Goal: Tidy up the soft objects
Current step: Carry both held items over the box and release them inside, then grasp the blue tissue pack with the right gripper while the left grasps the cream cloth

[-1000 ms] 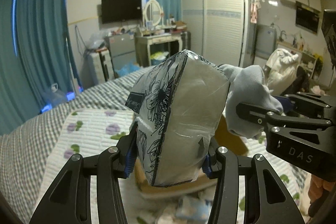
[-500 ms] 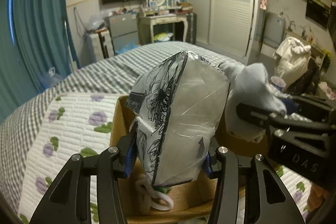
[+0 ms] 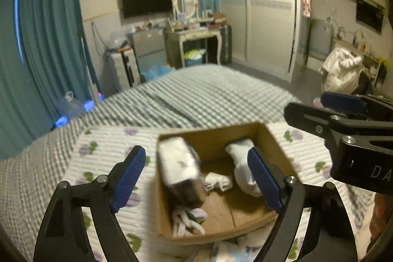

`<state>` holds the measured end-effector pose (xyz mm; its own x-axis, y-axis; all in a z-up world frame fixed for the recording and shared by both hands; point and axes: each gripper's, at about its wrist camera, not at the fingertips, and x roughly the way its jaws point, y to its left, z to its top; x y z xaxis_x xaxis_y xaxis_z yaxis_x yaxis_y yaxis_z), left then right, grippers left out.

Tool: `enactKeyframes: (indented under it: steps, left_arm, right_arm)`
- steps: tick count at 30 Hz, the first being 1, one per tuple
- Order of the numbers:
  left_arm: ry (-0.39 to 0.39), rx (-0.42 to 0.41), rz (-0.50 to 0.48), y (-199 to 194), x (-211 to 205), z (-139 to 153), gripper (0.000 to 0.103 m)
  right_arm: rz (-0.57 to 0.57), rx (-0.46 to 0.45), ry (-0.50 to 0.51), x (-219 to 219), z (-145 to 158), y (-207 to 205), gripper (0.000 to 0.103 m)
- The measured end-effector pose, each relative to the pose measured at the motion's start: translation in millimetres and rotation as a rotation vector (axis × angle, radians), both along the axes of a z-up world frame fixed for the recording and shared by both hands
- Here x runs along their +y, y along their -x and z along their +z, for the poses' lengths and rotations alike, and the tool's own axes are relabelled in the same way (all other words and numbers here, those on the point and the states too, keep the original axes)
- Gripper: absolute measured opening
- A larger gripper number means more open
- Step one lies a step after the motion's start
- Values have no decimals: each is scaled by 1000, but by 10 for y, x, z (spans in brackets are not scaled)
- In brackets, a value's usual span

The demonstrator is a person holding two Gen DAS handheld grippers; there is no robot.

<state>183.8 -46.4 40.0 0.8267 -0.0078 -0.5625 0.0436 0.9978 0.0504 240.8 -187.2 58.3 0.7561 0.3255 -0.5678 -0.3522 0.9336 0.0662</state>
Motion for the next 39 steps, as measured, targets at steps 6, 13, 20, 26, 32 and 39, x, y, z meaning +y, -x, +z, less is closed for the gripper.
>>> enactKeyframes:
  steps: [6, 13, 20, 26, 32, 39]
  left_arm:
    - [-4, -94, 14, 608, 131, 536, 86]
    - [-4, -137, 20, 1195, 277, 735, 103]
    - [-15, -81, 49, 1461, 485, 366, 103]
    - [-8, 6, 107, 1417, 662, -306, 103]
    - [16, 102, 134, 1289, 776, -1008, 103]
    - [27, 152, 182, 1171, 862, -1415, 103]
  right_arm:
    - [-7, -58, 13, -79, 504, 626, 73]
    - [-7, -60, 43, -35, 640, 1346, 77]
    - [10, -13, 73, 152, 179, 1706, 77]
    - [20, 99, 99, 369, -592, 1623, 77]
    - [18, 270, 41, 480, -1390, 1239, 77]
    - [7, 383, 27, 624, -1954, 872, 77]
